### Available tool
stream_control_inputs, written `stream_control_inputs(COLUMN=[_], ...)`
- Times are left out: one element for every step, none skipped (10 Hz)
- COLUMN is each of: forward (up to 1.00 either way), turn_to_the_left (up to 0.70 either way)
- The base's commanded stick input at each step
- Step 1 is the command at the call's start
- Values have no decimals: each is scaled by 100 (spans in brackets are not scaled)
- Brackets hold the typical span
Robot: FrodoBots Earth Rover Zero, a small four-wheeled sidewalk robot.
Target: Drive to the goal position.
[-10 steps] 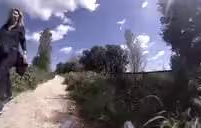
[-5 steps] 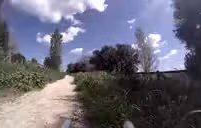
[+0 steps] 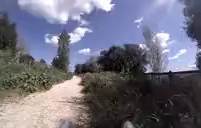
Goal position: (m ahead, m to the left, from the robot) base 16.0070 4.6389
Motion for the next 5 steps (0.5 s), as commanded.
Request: stream_control_inputs(forward=[36, 40, 45, 53, 64], turn_to_the_left=[57, 30, 15, 35, 24])
